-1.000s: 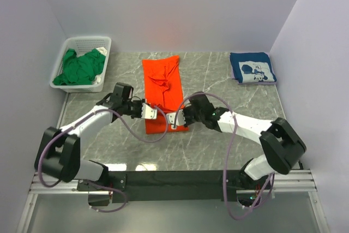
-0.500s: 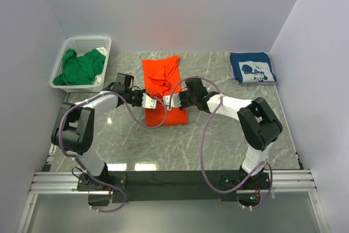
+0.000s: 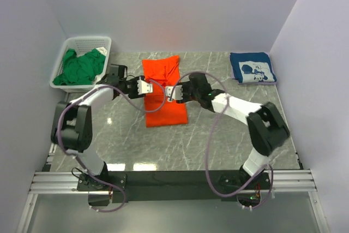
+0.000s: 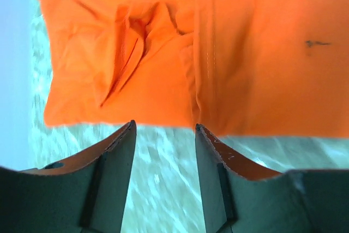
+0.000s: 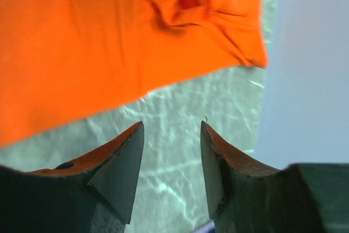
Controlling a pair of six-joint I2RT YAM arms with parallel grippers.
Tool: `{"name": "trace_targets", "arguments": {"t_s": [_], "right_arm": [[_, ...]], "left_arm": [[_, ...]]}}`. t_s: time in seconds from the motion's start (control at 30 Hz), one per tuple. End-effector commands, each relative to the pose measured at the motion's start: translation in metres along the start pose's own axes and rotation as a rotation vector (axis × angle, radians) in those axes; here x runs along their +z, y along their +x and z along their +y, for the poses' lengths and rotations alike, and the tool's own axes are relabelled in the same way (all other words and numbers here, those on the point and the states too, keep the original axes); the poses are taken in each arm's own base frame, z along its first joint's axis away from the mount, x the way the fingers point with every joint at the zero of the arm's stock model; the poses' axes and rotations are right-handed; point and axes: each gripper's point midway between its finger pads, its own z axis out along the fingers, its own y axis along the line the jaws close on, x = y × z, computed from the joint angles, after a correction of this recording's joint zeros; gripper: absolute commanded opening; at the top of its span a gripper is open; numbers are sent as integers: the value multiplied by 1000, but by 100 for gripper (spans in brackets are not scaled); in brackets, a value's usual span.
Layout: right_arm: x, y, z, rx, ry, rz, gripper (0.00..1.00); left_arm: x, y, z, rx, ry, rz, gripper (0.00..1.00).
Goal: Fold and stack the t-shirts
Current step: Fold the tshirt
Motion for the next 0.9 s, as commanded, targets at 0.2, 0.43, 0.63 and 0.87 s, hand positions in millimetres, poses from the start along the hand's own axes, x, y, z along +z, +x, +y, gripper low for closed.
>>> {"name": "trace_targets", "arguments": {"t_s": [0.2,0.43,0.63,0.87], "right_arm": [[-73,-43,63,62,-142,-129,49],[-62,-48,136,3,-259,-135,49],[-43,-37,147,-15,-268,-90,50],[-27,-31,153,-49,-270,-65,49]], "left_arm": [[-51,-61,-115,-84,74,-96,54],[-40,-62,-176,22,127,-74,55],[-23,-57,-181,22,131,-55,55],[-7,-38,-173,26,118,16,51]]}}
